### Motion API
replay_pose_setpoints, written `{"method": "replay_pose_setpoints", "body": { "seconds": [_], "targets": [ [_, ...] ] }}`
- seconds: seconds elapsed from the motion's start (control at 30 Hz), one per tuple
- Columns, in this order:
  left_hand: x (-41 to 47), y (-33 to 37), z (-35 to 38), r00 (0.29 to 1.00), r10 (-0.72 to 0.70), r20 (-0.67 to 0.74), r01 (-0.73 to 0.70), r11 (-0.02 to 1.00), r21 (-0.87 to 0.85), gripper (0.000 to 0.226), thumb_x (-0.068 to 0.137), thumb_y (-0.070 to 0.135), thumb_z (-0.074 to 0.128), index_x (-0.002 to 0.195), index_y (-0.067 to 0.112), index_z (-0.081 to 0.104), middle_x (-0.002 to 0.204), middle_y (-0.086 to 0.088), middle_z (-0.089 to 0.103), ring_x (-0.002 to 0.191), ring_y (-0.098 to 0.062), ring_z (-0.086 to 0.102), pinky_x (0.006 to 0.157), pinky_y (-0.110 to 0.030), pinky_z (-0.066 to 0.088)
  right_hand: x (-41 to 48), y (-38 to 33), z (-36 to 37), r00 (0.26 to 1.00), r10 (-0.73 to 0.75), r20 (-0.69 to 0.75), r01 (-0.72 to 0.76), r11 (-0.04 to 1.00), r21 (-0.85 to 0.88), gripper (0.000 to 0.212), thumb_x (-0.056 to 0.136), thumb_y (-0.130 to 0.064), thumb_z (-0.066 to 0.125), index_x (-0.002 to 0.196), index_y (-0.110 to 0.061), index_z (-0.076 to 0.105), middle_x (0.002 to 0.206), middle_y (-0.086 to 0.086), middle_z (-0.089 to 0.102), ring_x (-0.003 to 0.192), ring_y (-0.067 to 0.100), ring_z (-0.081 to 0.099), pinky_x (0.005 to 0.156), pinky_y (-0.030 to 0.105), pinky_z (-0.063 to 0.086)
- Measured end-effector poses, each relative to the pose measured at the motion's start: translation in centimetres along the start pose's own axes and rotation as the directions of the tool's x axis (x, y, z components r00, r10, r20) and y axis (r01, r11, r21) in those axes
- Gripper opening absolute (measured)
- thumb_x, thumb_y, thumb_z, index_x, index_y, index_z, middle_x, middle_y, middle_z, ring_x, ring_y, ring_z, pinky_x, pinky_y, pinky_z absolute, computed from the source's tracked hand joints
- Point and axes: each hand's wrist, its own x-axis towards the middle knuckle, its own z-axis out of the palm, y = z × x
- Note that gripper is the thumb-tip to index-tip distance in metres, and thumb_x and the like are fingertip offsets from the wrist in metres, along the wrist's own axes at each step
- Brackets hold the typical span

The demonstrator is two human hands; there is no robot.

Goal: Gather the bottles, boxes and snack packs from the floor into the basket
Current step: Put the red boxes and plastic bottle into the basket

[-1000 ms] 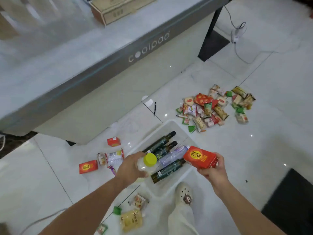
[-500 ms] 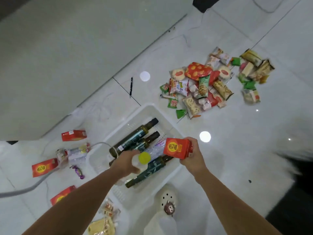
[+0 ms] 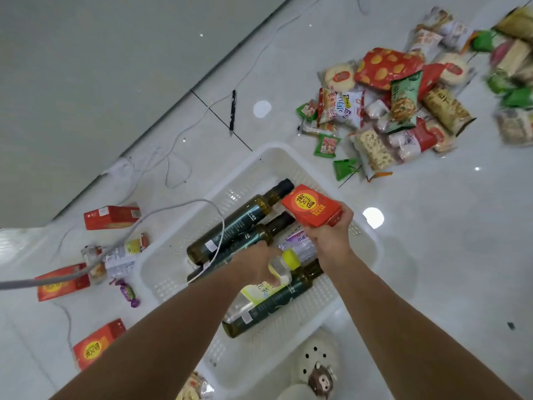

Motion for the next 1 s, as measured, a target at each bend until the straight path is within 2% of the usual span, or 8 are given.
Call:
{"method": "replay_pose_setpoints", "body": {
  "seconds": [0.17, 0.37, 0.53, 0.67, 0.77, 0.83, 0.93, 1.0],
  "targets": [
    [-0.9, 0.0, 0.6, 0.984, 0.133, -0.117, -0.106, 0.971, 0.214, 0.055, 0.088, 0.045, 0.057, 0.139, 0.032, 0.041, 0.142, -0.002, 0.033, 0.132, -0.022, 0.034, 0.101, -0.043, 0.042, -0.1, 0.3, 0.9, 0.996, -0.043, -0.081, 0.041, 0.999, -0.029, 0.08, 0.076, 0.023, 0.053, 0.13, -0.031, 0.029, 0.097, -0.003, 0.052, 0.087, 0.01, 0.052, 0.063, 0.021, 0.043],
    [-2.2, -1.1, -3.6, 0.959, 0.123, -0.257, -0.059, 0.968, 0.245, 0.063, 0.098, 0.048, 0.035, 0.151, 0.033, 0.004, 0.161, -0.002, -0.007, 0.148, -0.021, -0.006, 0.12, -0.041, 0.003, -1.4, 1.4, 2.3, 0.999, 0.022, -0.05, -0.028, 0.991, -0.133, 0.092, 0.077, 0.014, 0.063, 0.144, -0.031, 0.017, 0.129, 0.005, 0.048, 0.116, 0.021, 0.048, 0.096, 0.035, 0.04],
    [-6.9, -2.9, -5.3, 0.952, 0.096, -0.29, -0.002, 0.951, 0.309, 0.067, 0.098, 0.05, 0.031, 0.15, 0.032, -0.008, 0.158, -0.001, -0.02, 0.146, -0.02, -0.016, 0.12, -0.042, -0.003, -5.5, 1.1, 1.5, 0.995, -0.069, -0.073, 0.044, 0.953, -0.299, 0.089, 0.07, 0.002, 0.074, 0.144, -0.021, 0.03, 0.137, 0.012, 0.046, 0.123, 0.028, 0.049, 0.105, 0.047, 0.041],
    [-12.6, -2.4, -5.3, 0.947, 0.036, -0.32, 0.028, 0.98, 0.195, 0.075, 0.088, 0.069, 0.014, 0.146, 0.035, -0.019, 0.153, 0.001, -0.03, 0.146, -0.021, -0.018, 0.118, -0.038, -0.005, -10.7, -1.9, -1.2, 0.956, -0.269, 0.117, 0.258, 0.581, -0.772, 0.092, 0.07, -0.032, 0.077, 0.146, -0.02, 0.028, 0.145, 0.016, 0.04, 0.136, 0.035, 0.035, 0.111, 0.049, 0.031],
    [-16.8, 1.1, -7.1, 0.929, -0.026, -0.369, 0.069, 0.992, 0.104, 0.097, 0.055, 0.083, -0.023, 0.138, 0.032, -0.03, 0.148, 0.002, -0.035, 0.146, -0.021, -0.019, 0.118, -0.037, -0.003, -13.7, -6.8, -3.7, 0.879, -0.401, 0.257, 0.339, 0.149, -0.929, 0.086, 0.076, -0.077, 0.024, 0.142, -0.024, 0.035, 0.142, 0.015, 0.048, 0.128, 0.038, 0.048, 0.098, 0.053, 0.044],
    [-19.5, 5.0, -9.3, 0.905, -0.03, -0.425, 0.063, 0.996, 0.064, 0.108, 0.044, 0.084, -0.035, 0.136, 0.029, -0.032, 0.148, 0.0, -0.035, 0.144, -0.021, -0.022, 0.118, -0.037, -0.004, -16.2, -11.5, -5.4, 0.875, -0.38, 0.299, 0.331, 0.018, -0.944, 0.088, 0.075, -0.079, 0.005, 0.142, -0.029, 0.032, 0.142, 0.011, 0.049, 0.126, 0.036, 0.051, 0.097, 0.053, 0.043],
    [-24.6, 12.7, -14.3, 0.851, -0.027, -0.524, 0.055, 0.998, 0.038, 0.108, 0.045, 0.08, -0.04, 0.138, 0.025, -0.032, 0.146, 0.0, -0.037, 0.138, -0.02, -0.03, 0.114, -0.036, -0.011, -21.7, -19.8, -7.9, 0.857, -0.379, 0.35, 0.331, -0.117, -0.936, 0.074, 0.086, -0.07, 0.001, 0.134, -0.031, 0.04, 0.129, 0.007, 0.061, 0.115, 0.031, 0.061, 0.088, 0.05, 0.05],
    [-28.1, 17.5, -17.3, 0.816, -0.021, -0.578, 0.056, 0.997, 0.043, 0.101, 0.048, 0.076, -0.042, 0.136, 0.027, -0.038, 0.147, 0.0, -0.037, 0.135, -0.02, -0.034, 0.114, -0.035, -0.014, -25.1, -24.6, -10.1, 0.826, -0.414, 0.383, 0.32, -0.216, -0.923, 0.067, 0.089, -0.068, 0.005, 0.132, -0.032, 0.042, 0.132, 0.004, 0.059, 0.123, 0.028, 0.053, 0.099, 0.049, 0.043]
  ]
}}
